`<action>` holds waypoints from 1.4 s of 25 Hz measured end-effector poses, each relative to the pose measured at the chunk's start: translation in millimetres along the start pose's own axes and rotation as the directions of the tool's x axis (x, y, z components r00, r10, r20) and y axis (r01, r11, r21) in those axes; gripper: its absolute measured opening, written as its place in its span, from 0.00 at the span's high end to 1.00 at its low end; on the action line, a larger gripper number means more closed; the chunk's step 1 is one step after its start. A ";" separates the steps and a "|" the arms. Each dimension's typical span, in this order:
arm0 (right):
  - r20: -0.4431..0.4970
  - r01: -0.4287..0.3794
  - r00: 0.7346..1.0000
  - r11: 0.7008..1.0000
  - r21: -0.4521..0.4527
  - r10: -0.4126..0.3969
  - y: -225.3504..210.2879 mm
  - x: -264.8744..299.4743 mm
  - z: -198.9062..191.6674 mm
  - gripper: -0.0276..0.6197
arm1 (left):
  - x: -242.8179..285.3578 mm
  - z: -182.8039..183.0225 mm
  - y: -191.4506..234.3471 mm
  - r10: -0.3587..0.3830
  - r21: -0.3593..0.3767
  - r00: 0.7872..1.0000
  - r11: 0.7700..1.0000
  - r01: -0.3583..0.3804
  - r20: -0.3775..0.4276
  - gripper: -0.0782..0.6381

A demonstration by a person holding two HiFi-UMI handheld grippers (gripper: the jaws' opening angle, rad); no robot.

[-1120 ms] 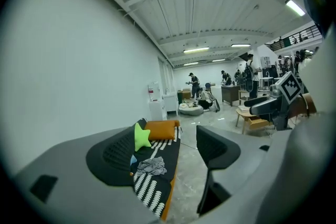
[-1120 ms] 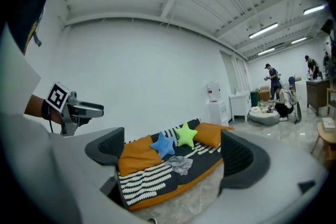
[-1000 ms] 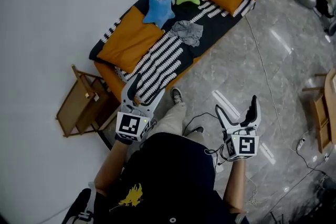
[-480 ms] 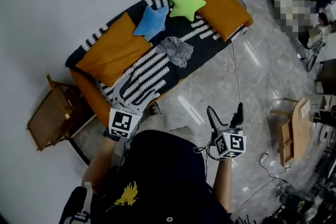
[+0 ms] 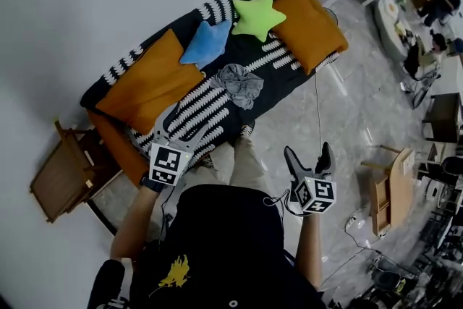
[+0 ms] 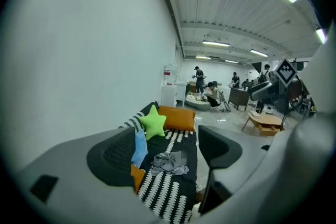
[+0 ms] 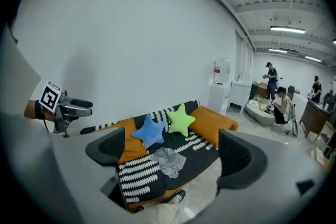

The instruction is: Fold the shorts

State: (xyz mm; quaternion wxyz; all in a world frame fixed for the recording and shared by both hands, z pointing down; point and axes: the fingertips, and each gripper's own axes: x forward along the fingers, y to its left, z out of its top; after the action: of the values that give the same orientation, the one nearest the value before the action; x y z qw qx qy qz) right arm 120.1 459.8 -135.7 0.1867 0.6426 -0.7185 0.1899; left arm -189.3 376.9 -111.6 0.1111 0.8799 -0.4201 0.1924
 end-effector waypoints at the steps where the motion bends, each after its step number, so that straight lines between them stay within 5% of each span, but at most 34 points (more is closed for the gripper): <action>1: -0.012 -0.010 1.000 1.000 -0.002 0.010 -3.0 13.3 -0.1 0.09 | 12.0 -1.6 7.8 0.005 -0.020 1.000 1.000 -0.006 -0.015 0.36; 6: -0.134 -0.022 0.991 0.999 0.029 0.026 -47.5 109.0 -35.3 0.27 | 94.9 -18.3 40.6 0.011 -0.098 0.995 0.995 -0.020 -0.097 0.36; 10: -0.227 0.013 0.974 0.997 0.080 0.005 -110.4 198.7 -63.3 0.49 | 179.8 -40.9 67.0 0.002 -0.235 0.981 0.971 -0.048 -0.192 0.37; 12: -0.267 0.026 0.964 0.992 0.127 0.009 -143.3 246.5 -74.0 0.55 | 226.7 -59.0 83.9 0.014 -0.282 0.965 0.955 -0.090 -0.263 0.52; 18: -0.398 0.031 0.915 0.972 0.233 0.066 -198.9 369.2 -125.9 0.60 | 343.2 -129.4 113.0 -0.012 -0.335 0.904 0.931 -0.146 -0.427 0.54; 26: -0.491 -0.024 0.859 0.969 0.244 0.145 -194.8 501.7 -222.5 0.60 | 449.4 -254.5 129.2 -0.104 -0.342 0.848 0.935 -0.096 -0.520 0.51; 29: -0.487 -0.032 0.861 0.972 0.234 0.146 -181.1 547.1 -260.3 0.61 | 480.3 -308.3 128.1 -0.156 -0.437 0.837 0.893 -0.107 -0.525 0.51; 35: -0.522 -0.035 0.840 0.973 0.228 0.152 -187.8 601.1 -321.8 0.62 | 549.9 -374.9 68.0 -0.168 -0.638 0.838 0.728 -0.249 -0.518 0.58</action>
State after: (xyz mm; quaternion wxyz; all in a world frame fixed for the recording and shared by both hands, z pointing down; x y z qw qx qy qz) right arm 251.7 93.2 454.6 0.3015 0.5441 -0.6443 0.4450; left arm -19.3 85.5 466.1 0.5366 0.6740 -0.4314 0.2676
